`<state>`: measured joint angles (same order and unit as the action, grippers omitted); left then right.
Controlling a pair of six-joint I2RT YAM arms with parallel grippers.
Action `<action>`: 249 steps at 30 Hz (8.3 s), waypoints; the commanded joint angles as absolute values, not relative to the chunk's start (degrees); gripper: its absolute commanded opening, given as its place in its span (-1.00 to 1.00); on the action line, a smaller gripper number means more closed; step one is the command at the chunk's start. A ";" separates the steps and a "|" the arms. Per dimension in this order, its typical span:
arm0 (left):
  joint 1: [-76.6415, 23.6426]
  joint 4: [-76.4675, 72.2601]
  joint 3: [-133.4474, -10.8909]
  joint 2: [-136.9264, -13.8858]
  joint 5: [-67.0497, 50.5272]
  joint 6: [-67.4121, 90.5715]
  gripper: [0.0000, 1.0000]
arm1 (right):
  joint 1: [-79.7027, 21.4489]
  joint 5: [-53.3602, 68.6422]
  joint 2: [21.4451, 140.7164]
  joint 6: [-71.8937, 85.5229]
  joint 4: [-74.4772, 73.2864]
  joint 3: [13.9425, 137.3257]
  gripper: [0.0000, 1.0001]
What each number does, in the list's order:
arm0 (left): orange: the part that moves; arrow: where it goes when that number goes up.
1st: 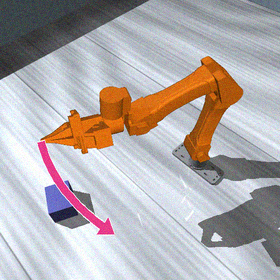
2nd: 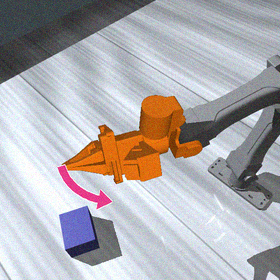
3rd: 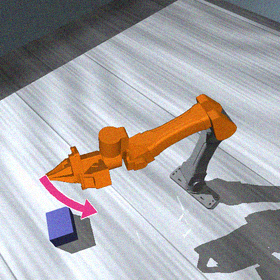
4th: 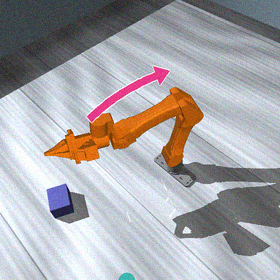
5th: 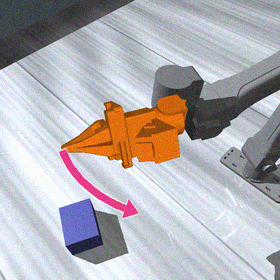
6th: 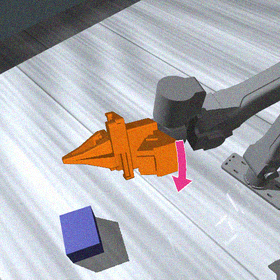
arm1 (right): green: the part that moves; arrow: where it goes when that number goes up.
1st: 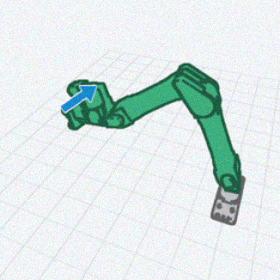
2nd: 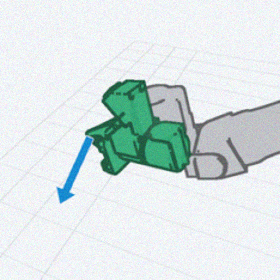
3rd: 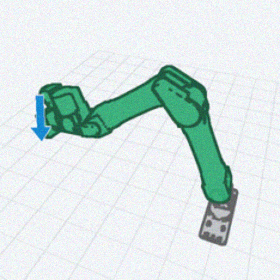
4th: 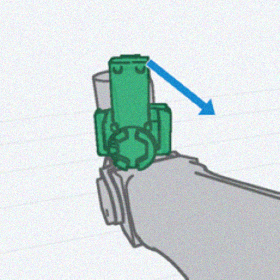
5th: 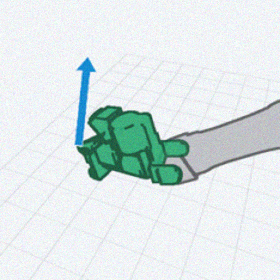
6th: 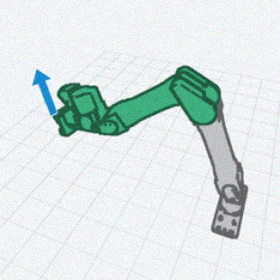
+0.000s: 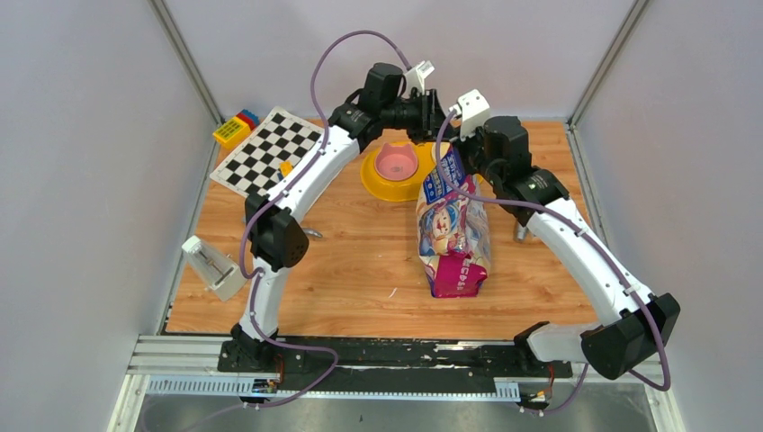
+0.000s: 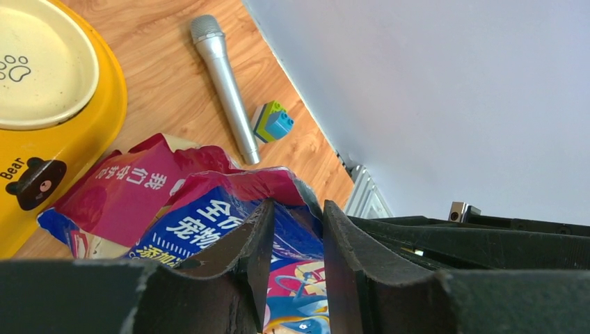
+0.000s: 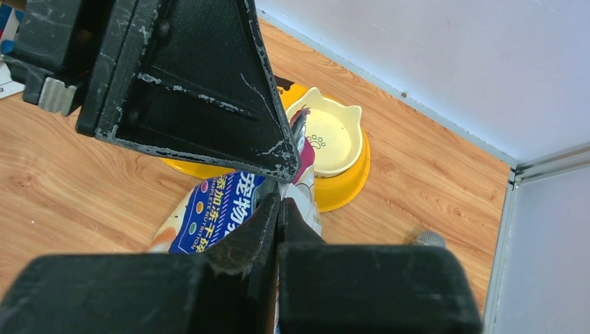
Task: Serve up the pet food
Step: Open the pet food bag at the center of the board.
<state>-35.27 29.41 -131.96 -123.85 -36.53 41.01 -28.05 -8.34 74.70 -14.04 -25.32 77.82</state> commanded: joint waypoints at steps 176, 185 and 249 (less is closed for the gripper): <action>-35.69 36.11 -127.75 -116.60 -32.64 36.98 -1.00 | -32.12 -28.00 79.16 -27.25 -18.98 77.46 -1.00; -36.08 35.01 -125.36 -115.78 -35.33 37.11 -1.00 | -32.09 -27.36 80.27 -24.78 -20.65 79.16 -1.00; -39.20 38.84 -120.41 -113.22 -31.79 34.09 -1.00 | -32.43 -29.85 82.32 -31.56 -13.90 77.37 -1.00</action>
<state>-37.10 35.24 -120.46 -117.01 -27.64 34.15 -32.84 -18.33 83.57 -24.64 -28.51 80.97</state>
